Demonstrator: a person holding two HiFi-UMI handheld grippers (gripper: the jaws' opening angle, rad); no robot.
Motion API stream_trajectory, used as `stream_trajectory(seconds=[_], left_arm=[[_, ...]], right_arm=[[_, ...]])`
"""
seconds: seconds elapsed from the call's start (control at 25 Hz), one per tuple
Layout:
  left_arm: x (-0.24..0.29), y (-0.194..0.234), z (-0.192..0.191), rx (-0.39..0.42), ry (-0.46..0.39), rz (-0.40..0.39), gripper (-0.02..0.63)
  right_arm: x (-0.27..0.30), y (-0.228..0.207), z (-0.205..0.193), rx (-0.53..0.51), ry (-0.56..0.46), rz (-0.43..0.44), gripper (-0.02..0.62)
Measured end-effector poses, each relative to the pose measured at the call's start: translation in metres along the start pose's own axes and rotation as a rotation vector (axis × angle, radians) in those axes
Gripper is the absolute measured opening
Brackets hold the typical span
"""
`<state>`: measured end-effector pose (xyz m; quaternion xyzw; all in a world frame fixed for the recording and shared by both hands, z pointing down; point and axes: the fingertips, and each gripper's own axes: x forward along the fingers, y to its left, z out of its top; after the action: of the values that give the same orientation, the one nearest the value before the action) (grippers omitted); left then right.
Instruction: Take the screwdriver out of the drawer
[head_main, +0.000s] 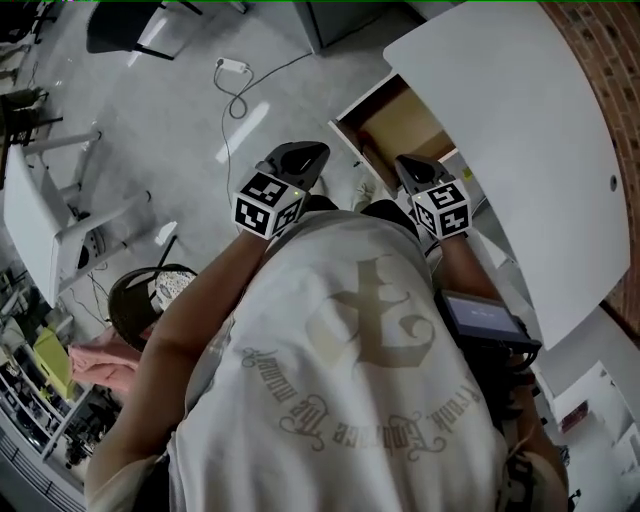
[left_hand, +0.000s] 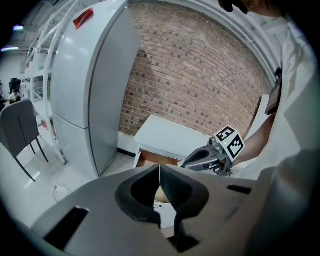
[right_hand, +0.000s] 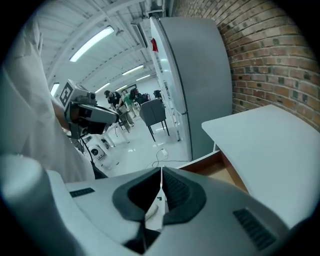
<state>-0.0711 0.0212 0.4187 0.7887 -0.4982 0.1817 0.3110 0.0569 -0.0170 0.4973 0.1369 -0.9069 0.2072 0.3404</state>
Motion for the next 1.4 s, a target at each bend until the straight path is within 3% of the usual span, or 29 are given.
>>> stream_trajectory(seconds=[0.64, 0.76, 0.88, 1.08, 1.4], left_arm=[[0.016, -0.017, -0.036, -0.117, -0.006, 0.118, 0.023], [0.012, -0.02, -0.037, -0.124, -0.018, 0.136, 0.023], [0.006, -0.022, -0.039, -0.14, -0.029, 0.16, 0.023], [0.0, -0.023, -0.045, -0.178, -0.043, 0.189, 0.023], [-0.017, -0.017, -0.075, -0.257, -0.06, 0.244, 0.023]], right_arm=[[0.032, -0.022, -0.017, -0.132, 0.071, 0.108, 0.026], [0.034, -0.018, -0.021, -0.184, 0.093, 0.126, 0.03], [0.037, -0.014, -0.025, -0.252, 0.123, 0.137, 0.084], [0.048, -0.013, -0.031, -0.367, 0.189, 0.151, 0.084], [0.07, -0.006, -0.045, -0.452, 0.274, 0.177, 0.084]])
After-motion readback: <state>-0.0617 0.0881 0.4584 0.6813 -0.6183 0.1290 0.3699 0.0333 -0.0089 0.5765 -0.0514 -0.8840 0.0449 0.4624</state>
